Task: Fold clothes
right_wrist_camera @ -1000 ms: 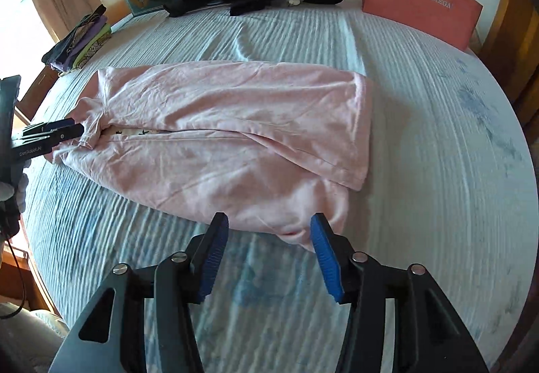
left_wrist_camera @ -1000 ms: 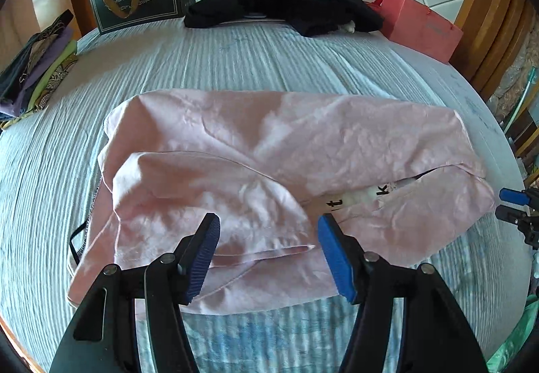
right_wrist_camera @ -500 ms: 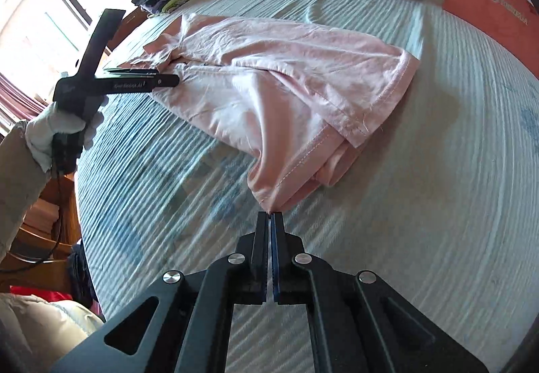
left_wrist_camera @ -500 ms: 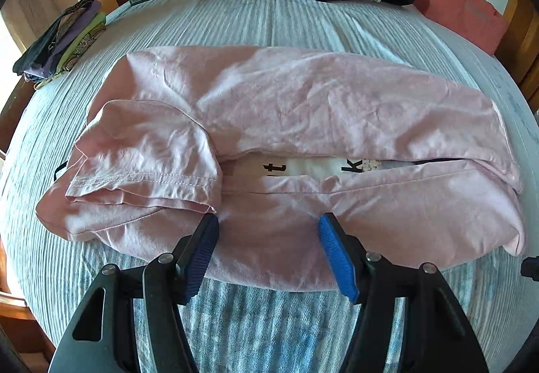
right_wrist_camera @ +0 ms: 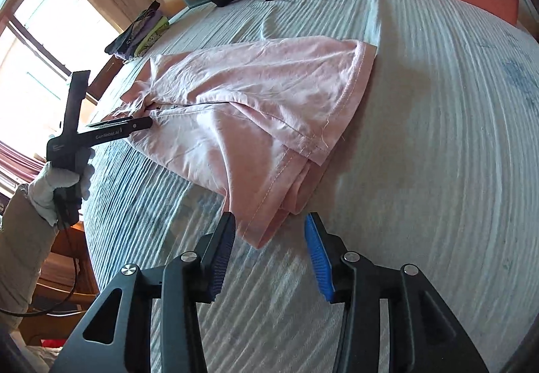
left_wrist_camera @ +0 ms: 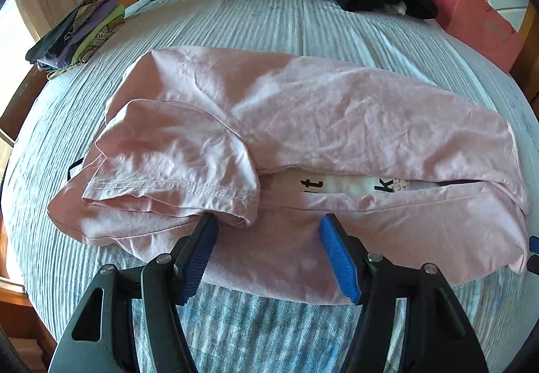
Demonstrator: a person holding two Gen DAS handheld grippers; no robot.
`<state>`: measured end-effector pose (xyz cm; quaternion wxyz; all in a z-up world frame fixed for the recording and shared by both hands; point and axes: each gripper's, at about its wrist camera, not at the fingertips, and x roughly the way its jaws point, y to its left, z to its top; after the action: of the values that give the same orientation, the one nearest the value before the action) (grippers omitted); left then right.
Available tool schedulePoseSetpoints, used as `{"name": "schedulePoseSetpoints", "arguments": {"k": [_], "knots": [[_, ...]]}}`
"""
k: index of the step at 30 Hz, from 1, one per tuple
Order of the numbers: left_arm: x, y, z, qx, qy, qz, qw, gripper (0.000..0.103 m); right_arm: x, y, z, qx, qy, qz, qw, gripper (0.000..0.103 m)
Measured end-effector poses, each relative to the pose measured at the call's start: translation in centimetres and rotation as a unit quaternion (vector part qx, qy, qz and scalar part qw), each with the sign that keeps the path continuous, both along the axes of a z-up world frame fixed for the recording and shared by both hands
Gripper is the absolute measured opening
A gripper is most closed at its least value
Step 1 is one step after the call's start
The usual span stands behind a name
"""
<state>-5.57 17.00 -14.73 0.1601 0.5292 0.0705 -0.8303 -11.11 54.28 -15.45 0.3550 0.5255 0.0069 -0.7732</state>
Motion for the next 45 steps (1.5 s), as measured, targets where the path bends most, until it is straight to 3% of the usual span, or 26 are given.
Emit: {"name": "schedulePoseSetpoints", "arguments": {"k": [6,7,8,9,10,16,20,24,27,28,33,35,37,40,45], "knots": [[0.7,-2.9,-0.7,0.021,-0.003,0.039,0.999,0.067,-0.5,-1.9,-0.6,0.018,0.008,0.025,0.999,0.043],[0.7,-3.0,-0.7,0.023,-0.001,0.04,0.999,0.067,-0.6,-2.3,-1.0,0.025,0.006,0.035,0.999,0.038],[0.7,-3.1,-0.7,0.023,-0.001,0.039,0.999,0.068,-0.5,-2.5,-0.9,0.023,0.012,0.044,0.999,0.017],[0.6,-3.1,-0.8,0.022,-0.002,0.039,0.999,0.068,-0.6,-2.5,-0.8,0.024,0.007,0.051,0.998,0.003],[0.7,-3.1,-0.8,0.023,-0.001,0.039,0.999,0.069,-0.4,-2.5,-0.6,0.025,0.005,0.057,0.998,0.002],[0.9,-3.3,-1.0,0.025,0.005,0.032,0.9992,0.077,2.5,-1.7,0.0,0.091,0.01,0.158,0.983,0.002],[0.9,-3.2,-1.0,0.021,0.005,0.034,0.9992,0.078,2.2,-0.9,0.6,0.085,0.003,0.143,0.986,0.01],[1.6,-1.2,0.3,-0.007,0.016,0.023,0.9996,0.078,1.1,-0.1,3.9,0.045,0.043,0.108,0.992,0.011],[2.4,1.1,1.4,0.006,0.033,0.022,0.9992,0.078,-0.3,-1.0,4.8,0.046,0.061,0.115,0.99,0.013],[2.6,1.9,1.6,0.012,0.036,0.025,0.999,0.078,-0.8,-1.3,5.1,0.047,0.067,0.118,0.99,0.018],[2.2,5.7,0.5,0.03,0.038,0.052,0.9975,0.078,-2.1,-3.9,2.4,0.057,0.069,0.192,0.977,0.022],[1.8,7.4,0.2,0.018,0.03,0.07,0.9969,0.078,-2.9,-4.2,0.2,0.109,0.08,0.207,0.969,0.021],[1.6,9.4,0.0,0.008,0.025,0.092,0.9954,0.078,-4.2,-2.8,0.0,0.095,0.067,0.21,0.971,0.014],[1.7,12.2,0.1,0.015,0.03,0.128,0.9912,0.078,-6.0,-0.1,0.5,0.057,0.047,0.22,0.973,0.015],[2.0,16.4,0.4,0.034,0.039,0.174,0.9834,0.078,-6.8,3.4,3.3,0.022,0.077,0.253,0.964,0.018]]}}
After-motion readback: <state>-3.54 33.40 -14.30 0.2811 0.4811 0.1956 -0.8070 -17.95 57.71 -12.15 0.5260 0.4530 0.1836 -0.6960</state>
